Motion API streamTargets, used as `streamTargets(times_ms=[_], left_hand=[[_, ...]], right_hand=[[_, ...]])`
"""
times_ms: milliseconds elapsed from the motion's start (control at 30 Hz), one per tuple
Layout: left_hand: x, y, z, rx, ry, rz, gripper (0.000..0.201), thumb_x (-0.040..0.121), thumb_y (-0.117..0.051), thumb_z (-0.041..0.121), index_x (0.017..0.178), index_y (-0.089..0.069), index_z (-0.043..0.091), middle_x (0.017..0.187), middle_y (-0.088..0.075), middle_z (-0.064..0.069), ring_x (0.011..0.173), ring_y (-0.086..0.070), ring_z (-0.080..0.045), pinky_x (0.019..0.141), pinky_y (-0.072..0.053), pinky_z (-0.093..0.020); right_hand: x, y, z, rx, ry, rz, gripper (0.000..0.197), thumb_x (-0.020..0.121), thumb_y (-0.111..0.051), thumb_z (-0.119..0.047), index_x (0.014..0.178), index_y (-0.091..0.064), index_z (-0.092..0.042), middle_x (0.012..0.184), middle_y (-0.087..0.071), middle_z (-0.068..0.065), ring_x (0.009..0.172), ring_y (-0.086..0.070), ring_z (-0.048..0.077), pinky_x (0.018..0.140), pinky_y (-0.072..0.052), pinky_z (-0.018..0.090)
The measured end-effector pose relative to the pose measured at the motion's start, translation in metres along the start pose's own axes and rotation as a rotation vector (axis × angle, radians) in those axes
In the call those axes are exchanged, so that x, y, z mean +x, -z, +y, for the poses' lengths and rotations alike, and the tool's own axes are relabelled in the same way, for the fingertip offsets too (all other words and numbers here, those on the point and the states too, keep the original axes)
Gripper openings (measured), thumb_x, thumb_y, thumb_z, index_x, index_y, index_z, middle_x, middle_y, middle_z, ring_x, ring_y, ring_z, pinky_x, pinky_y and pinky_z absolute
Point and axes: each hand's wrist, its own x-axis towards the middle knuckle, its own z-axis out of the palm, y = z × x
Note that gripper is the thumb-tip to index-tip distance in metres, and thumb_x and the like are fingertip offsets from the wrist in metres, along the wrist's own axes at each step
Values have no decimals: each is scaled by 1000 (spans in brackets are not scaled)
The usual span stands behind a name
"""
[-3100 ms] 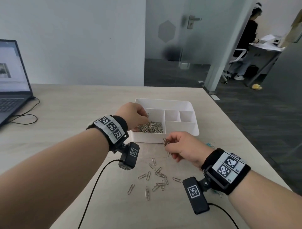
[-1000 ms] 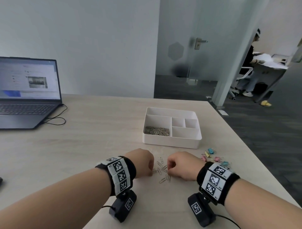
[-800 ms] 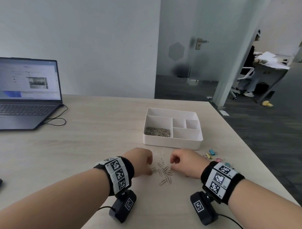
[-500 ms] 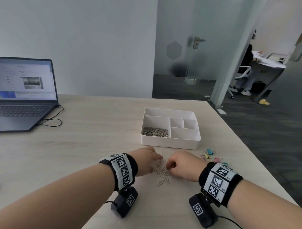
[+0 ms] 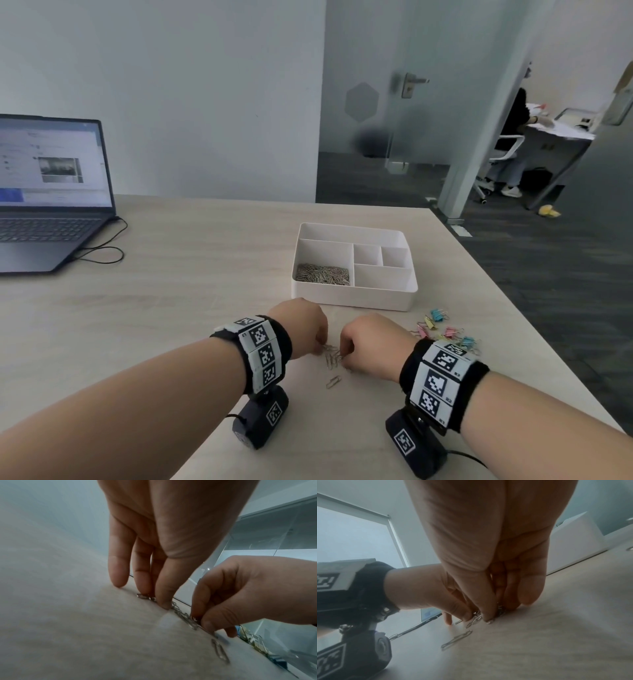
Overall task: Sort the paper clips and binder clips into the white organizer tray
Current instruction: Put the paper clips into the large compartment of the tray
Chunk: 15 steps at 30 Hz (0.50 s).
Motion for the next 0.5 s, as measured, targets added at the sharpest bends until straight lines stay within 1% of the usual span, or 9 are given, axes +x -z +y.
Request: streamTargets(times_ms=[67,133,200,233,267,333,400,467,500], left_hand=[[0,2,0,-24,14,-2,22,89,-68,31,109,-76,26,112,-73,5,107,-63,-18,85,-50,-27],[0,4,2,-54,44,-27,21,88,-68,30,106,-77,23,106,-74,4,92,-64,-17,76,-48,-24],[1,5,2,-102,89,-61,21,87,-68,29,103,-76,20,88,-73,3,68,-59,-13,69,-46,-23],[2,5,3,-125,111,-74,20,86,-69,28,102,-76,19,76,-68,5,58,-55,-9,66,-47,-22],[4,5,2,-142,126,-86,19,84,-69,28,100,-76,19,67,-63,8,53,-52,-6,64,-48,-22],[6,4,1,-166,138,-118,17,83,-70,28,96,-76,19,62,-61,9,50,-53,-4,60,-51,-21],[8,5,-3,-244,153,-148,10,83,-69,27,89,-74,21,67,-67,5,51,-59,-9,57,-55,-23],[10,6,-11,-380,171,-135,5,84,-69,27,82,-71,23,71,-69,4,54,-64,-13,56,-58,-25],[11,7,-16,-450,176,-99,5,84,-69,27,81,-71,23,72,-70,4,56,-66,-15,57,-60,-27]], right_hand=[[1,0,0,22,-16,-10,18,87,-65,-19,101,-76,-19,109,-72,0,103,-63,19,74,-40,22],[2,1,0,43,-34,-29,18,86,-65,-18,101,-75,-19,109,-71,0,99,-63,18,75,-41,22],[4,1,0,59,-45,-47,18,85,-65,-18,101,-74,-19,109,-71,1,90,-59,17,75,-43,22],[4,1,0,68,-48,-58,18,84,-65,-18,100,-74,-19,108,-71,2,87,-56,15,75,-44,23],[5,0,0,75,-48,-67,19,84,-65,-18,101,-74,-18,108,-71,3,86,-55,15,75,-45,23],[6,0,1,81,-47,-84,19,83,-66,-18,101,-73,-17,107,-71,3,86,-55,15,76,-48,25],[7,0,4,119,-50,-95,18,83,-66,-19,100,-73,-18,102,-70,0,84,-58,15,75,-49,25],[8,2,10,205,-51,-81,12,83,-67,-19,94,-72,-22,92,-69,-5,77,-60,11,67,-49,21],[9,5,14,274,-61,-53,8,84,-67,-19,89,-71,-24,85,-68,-8,69,-59,6,61,-47,19]])
